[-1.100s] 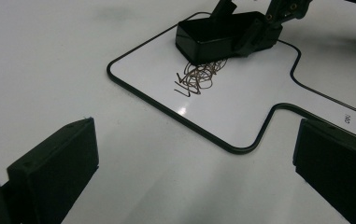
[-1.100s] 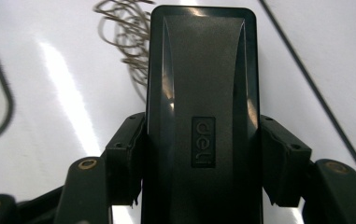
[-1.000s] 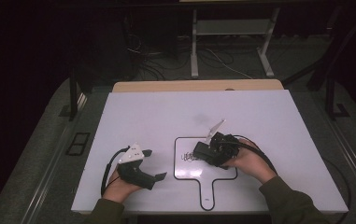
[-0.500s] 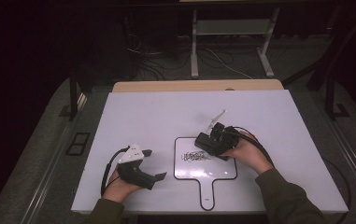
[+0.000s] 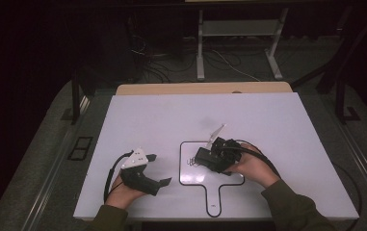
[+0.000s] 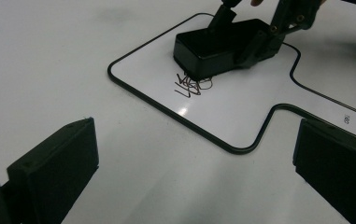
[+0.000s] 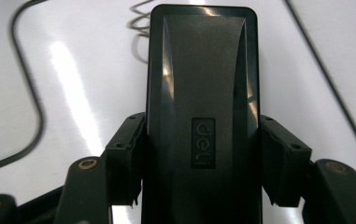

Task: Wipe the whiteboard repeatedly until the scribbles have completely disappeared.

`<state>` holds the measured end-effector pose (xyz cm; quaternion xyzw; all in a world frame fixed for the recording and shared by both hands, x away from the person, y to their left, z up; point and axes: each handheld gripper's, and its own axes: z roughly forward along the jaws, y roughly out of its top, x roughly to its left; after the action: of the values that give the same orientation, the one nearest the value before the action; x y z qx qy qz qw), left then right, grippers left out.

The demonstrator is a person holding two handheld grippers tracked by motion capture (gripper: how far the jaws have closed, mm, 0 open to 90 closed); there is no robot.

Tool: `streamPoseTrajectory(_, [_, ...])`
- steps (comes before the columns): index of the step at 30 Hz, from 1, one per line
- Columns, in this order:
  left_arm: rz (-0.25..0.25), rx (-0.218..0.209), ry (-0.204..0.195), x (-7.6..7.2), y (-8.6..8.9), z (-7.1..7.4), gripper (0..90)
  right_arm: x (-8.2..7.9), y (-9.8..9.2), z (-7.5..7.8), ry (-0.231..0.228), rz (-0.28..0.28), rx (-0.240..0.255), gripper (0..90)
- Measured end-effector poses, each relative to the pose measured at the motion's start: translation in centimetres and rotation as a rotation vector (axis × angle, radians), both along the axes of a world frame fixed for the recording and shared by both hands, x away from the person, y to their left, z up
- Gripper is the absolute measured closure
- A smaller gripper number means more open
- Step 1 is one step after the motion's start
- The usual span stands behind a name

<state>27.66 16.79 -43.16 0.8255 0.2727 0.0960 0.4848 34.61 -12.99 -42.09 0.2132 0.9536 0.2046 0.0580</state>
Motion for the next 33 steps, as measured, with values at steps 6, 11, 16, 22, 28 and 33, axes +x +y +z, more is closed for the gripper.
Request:
streamPoseTrajectory(6, [0.000,0.002,-0.001,0.0,0.0,0.0,0.0,1.0,-0.3,0.0,-0.002,-0.017,0.001,38.3])
streamPoseTrajectory(11, [-0.001,0.004,0.001,0.0,-0.1,-0.1,0.0,2.9,-1.1,-0.1,0.000,-0.078,0.007,38.3])
streamPoseTrajectory(16, [-0.001,0.003,0.004,0.0,-0.1,-0.1,0.0,3.8,-1.7,-0.1,0.001,-0.116,0.017,38.3])
streamPoseTrajectory(22, [0.000,0.002,0.002,0.0,-0.1,-0.1,0.0,2.5,-0.8,0.0,0.000,-0.060,-0.005,38.3])
streamPoseTrajectory(28, [-0.001,0.001,0.001,0.0,-0.1,0.0,0.0,0.6,0.5,0.1,0.007,0.004,-0.014,38.3])
streamPoseTrajectory(33, [0.001,0.001,-0.001,0.0,0.0,0.0,0.0,0.5,0.6,0.1,0.012,0.016,-0.007,38.3])
